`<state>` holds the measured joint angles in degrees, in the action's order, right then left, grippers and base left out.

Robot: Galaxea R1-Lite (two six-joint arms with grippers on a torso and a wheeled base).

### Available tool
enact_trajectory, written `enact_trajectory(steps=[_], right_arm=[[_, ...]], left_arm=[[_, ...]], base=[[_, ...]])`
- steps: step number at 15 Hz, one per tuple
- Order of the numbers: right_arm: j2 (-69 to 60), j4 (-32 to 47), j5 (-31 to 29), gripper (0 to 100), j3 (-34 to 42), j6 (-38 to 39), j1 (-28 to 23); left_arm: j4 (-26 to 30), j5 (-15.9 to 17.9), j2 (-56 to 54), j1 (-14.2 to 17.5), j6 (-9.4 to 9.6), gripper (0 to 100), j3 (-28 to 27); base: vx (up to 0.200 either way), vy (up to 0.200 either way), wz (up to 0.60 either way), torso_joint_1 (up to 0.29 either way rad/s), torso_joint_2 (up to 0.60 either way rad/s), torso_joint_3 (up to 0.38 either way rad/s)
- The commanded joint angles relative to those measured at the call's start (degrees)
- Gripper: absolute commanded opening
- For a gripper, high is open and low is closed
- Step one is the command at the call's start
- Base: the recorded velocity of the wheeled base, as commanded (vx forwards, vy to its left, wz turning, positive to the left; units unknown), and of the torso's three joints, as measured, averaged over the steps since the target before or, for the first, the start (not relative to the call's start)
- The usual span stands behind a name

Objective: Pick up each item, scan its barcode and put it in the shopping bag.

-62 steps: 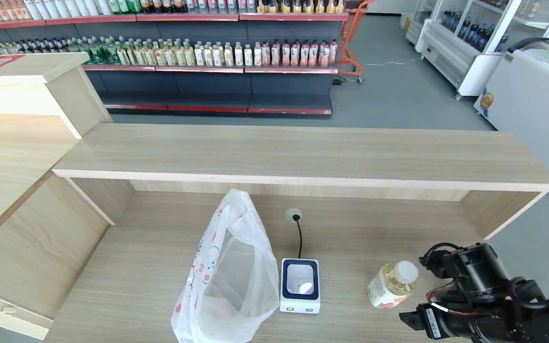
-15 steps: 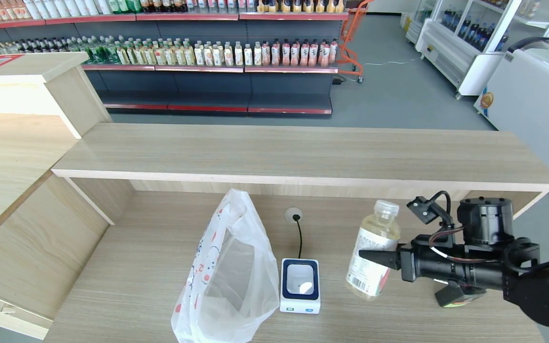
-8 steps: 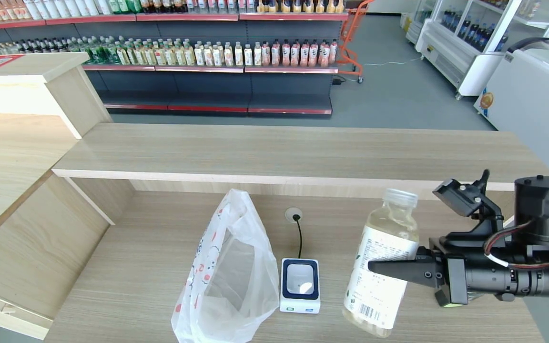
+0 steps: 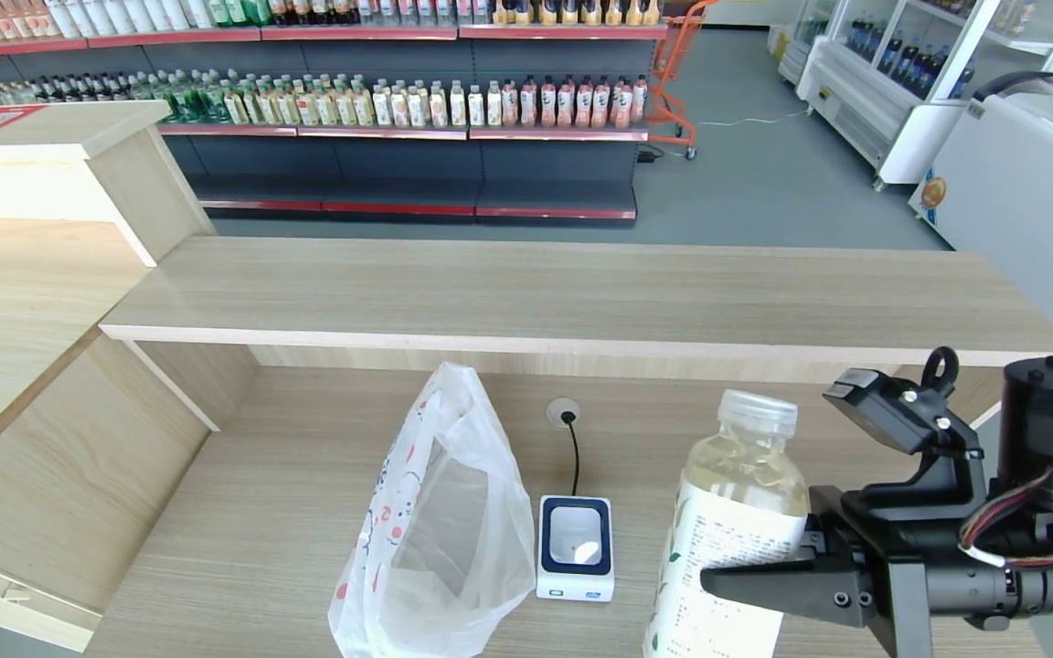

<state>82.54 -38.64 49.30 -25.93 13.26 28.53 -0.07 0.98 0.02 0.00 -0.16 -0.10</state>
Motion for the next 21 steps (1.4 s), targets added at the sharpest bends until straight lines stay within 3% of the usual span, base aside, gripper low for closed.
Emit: enact_trajectory(steps=[1, 17, 21], right_arm=[[0.07, -0.03, 0.01, 0, -0.09, -0.08, 1.09], [0.16, 0.15, -2.45, 0, 1.58, -2.98, 1.44], [-1.33, -0.56, -17.66, 0, 2.02, -11.51, 1.27]], left_arm=[[-0.01, -0.01, -0.02, 0.00, -0.02, 100, 0.01], [-0.01, -0.01, -0.02, 0.00, -0.02, 100, 0.01], [-0.01, -0.01, -0.02, 0.00, -0.02, 100, 0.01]], base=[[0.000, 0.000, 0.00, 0.000, 0.00, 0.000], [0.000, 0.000, 0.00, 0.000, 0.00, 0.000], [0.000, 0.000, 0.00, 0.000, 0.00, 0.000]])
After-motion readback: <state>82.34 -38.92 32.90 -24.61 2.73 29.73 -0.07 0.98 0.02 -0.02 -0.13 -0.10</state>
